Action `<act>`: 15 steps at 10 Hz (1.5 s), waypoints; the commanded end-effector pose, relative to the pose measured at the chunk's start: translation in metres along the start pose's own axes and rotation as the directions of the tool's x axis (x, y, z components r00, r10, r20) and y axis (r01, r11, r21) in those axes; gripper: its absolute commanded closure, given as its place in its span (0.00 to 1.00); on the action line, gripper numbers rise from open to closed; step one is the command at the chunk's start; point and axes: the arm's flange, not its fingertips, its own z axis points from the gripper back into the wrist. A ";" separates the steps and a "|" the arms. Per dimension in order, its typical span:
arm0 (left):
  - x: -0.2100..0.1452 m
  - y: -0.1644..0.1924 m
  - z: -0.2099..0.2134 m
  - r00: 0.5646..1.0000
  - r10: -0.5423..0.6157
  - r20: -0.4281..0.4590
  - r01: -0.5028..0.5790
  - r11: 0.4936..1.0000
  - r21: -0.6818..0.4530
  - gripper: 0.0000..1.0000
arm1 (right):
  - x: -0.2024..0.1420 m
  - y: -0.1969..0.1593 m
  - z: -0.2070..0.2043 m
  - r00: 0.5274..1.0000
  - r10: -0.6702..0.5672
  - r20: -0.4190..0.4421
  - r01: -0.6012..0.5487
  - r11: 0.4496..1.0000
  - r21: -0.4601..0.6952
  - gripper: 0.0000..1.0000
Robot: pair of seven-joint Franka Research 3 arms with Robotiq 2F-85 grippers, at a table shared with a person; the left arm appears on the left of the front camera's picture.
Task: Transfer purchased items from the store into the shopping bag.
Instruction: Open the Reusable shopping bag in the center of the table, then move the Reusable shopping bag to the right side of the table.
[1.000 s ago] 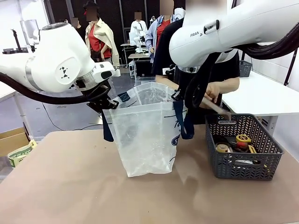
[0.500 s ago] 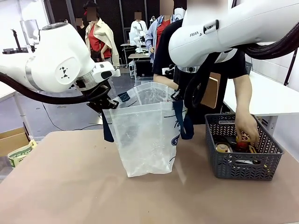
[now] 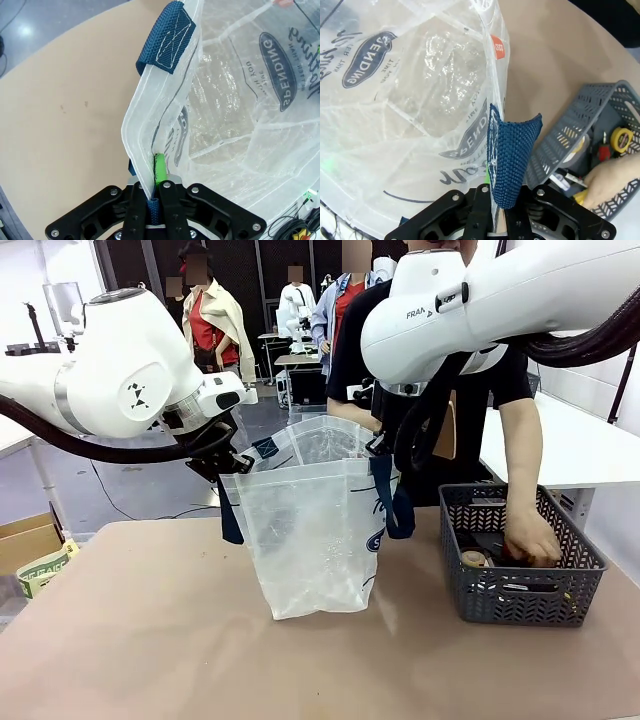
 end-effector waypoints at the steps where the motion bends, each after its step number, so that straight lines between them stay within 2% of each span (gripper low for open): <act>1: -0.002 0.002 0.002 1.000 0.013 0.002 -0.013 1.000 0.004 1.00 | -0.001 -0.002 0.000 1.000 -0.008 0.001 0.008 1.000 -0.001 1.00; 15: -0.002 0.002 0.002 1.000 0.013 0.002 -0.013 1.000 0.004 1.00 | -0.001 -0.002 0.000 1.000 -0.008 0.001 0.008 1.000 -0.001 1.00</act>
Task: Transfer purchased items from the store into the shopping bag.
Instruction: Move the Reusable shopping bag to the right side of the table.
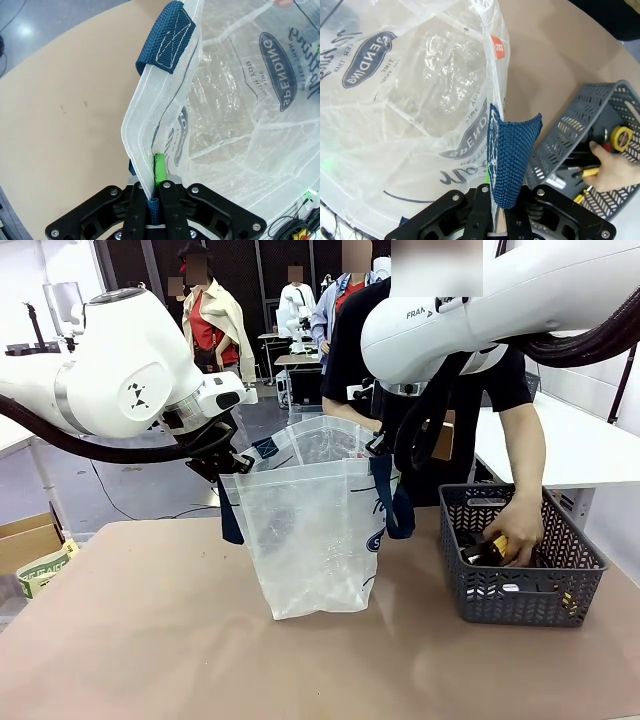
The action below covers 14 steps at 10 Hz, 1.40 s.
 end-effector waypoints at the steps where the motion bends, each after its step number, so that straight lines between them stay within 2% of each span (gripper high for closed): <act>1: -0.002 0.002 0.002 1.000 0.013 0.002 -0.013 1.000 0.004 1.00 | -0.001 -0.002 0.000 1.000 -0.007 0.001 0.007 1.000 -0.001 1.00; 14: -0.002 0.002 0.002 1.000 0.013 0.002 -0.013 1.000 0.004 1.00 | -0.001 -0.002 0.000 1.000 -0.007 0.001 0.007 1.000 -0.001 1.00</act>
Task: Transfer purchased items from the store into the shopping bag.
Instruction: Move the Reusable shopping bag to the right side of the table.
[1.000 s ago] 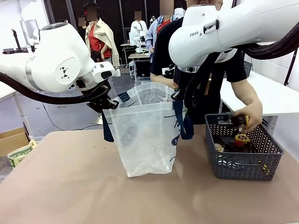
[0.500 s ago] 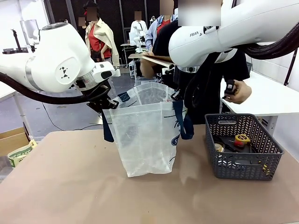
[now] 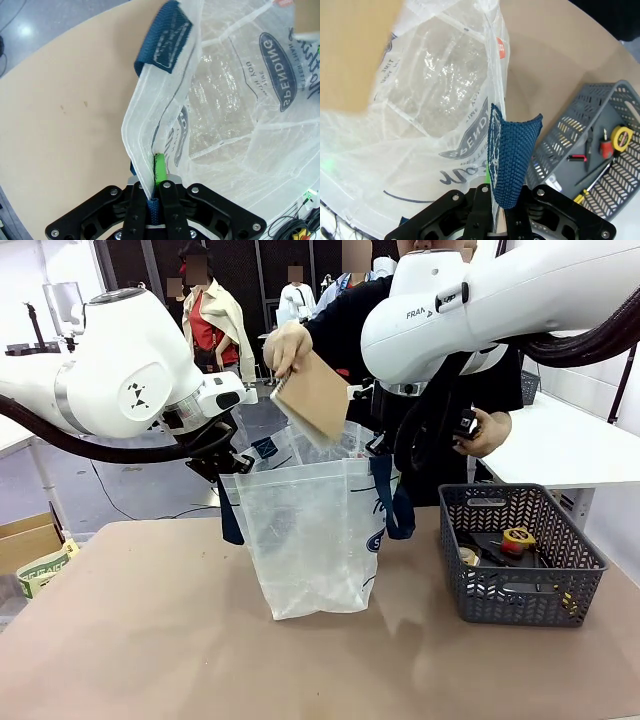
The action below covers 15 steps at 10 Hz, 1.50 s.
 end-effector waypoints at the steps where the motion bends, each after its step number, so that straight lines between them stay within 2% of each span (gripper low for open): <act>1: -0.002 0.002 0.002 1.000 0.013 0.002 -0.013 1.000 0.004 1.00 | -0.001 -0.002 0.000 1.000 -0.007 0.001 0.007 1.000 -0.001 1.00; 15: -0.002 0.002 0.002 1.000 0.013 0.002 -0.013 1.000 0.004 1.00 | -0.001 -0.002 0.000 1.000 -0.007 0.001 0.007 1.000 -0.001 1.00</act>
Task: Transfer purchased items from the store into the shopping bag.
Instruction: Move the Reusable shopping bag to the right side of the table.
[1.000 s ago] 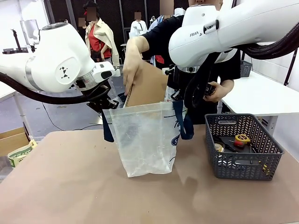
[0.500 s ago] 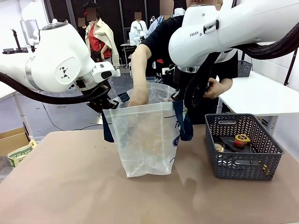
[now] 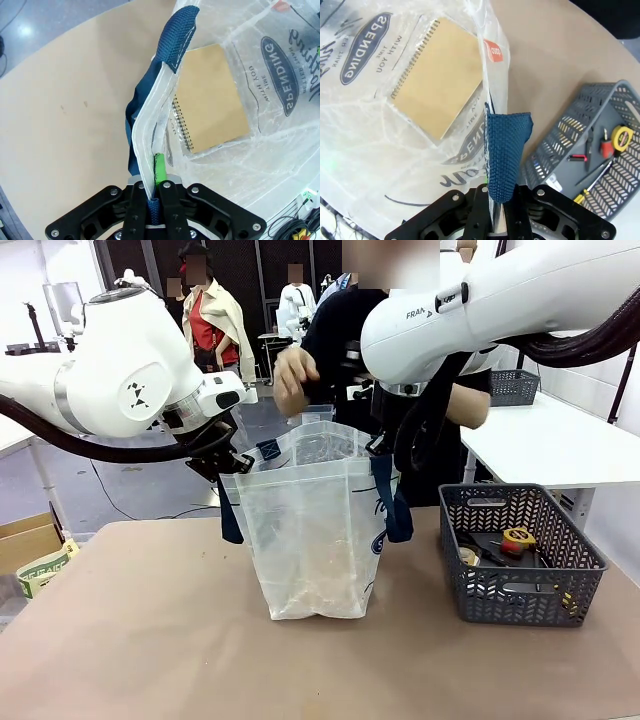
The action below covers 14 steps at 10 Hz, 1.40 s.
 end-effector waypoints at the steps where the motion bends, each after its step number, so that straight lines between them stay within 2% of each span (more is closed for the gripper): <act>1: -0.002 0.002 0.001 1.000 0.013 0.000 -0.013 1.000 0.004 1.00 | -0.001 -0.002 0.001 1.000 -0.008 0.002 0.008 1.000 -0.002 1.00; 14: -0.002 0.002 0.001 1.000 0.013 0.000 -0.013 1.000 0.004 1.00 | -0.001 -0.002 0.001 1.000 -0.008 0.002 0.008 1.000 -0.002 1.00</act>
